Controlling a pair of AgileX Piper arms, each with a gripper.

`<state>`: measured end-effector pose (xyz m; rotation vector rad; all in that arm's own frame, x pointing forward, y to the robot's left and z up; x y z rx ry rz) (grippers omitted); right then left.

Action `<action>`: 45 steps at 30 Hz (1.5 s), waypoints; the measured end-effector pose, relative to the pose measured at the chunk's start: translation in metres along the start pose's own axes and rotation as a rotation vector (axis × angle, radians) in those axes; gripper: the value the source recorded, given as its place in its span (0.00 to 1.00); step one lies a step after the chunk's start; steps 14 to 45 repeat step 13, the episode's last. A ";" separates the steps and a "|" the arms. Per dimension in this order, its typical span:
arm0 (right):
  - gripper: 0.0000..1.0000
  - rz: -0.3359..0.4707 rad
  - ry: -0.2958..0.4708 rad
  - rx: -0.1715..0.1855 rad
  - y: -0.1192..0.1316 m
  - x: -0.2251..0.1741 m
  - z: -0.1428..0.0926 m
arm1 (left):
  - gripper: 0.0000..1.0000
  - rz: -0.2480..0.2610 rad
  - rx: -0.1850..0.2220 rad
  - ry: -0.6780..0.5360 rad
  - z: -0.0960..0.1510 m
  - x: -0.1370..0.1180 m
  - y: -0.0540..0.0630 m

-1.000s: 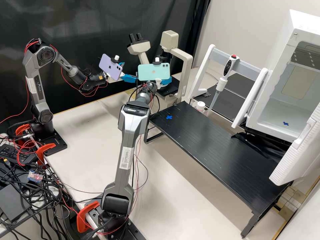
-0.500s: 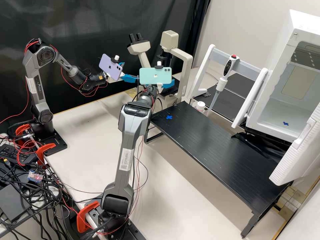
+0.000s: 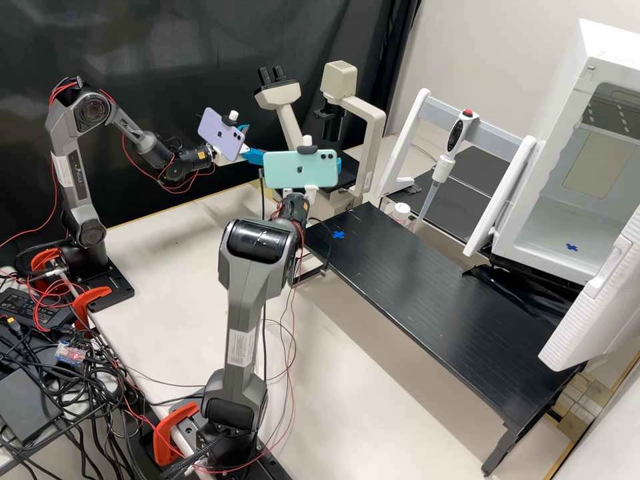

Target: Move the petri dish to the microscope

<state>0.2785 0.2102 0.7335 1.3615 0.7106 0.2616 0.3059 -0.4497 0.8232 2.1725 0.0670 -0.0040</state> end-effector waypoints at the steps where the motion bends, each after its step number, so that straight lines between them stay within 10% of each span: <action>1: 1.00 0.030 0.005 0.000 0.002 -0.016 0.003 | 1.00 0.000 0.000 0.000 0.000 0.000 0.000; 10: 1.00 0.263 -0.123 -0.015 0.023 -0.118 0.029 | 1.00 0.000 0.000 0.000 0.000 0.000 0.000; 45: 1.00 0.274 -0.199 0.000 0.021 -0.139 0.041 | 1.00 0.000 0.000 0.000 0.000 0.000 0.000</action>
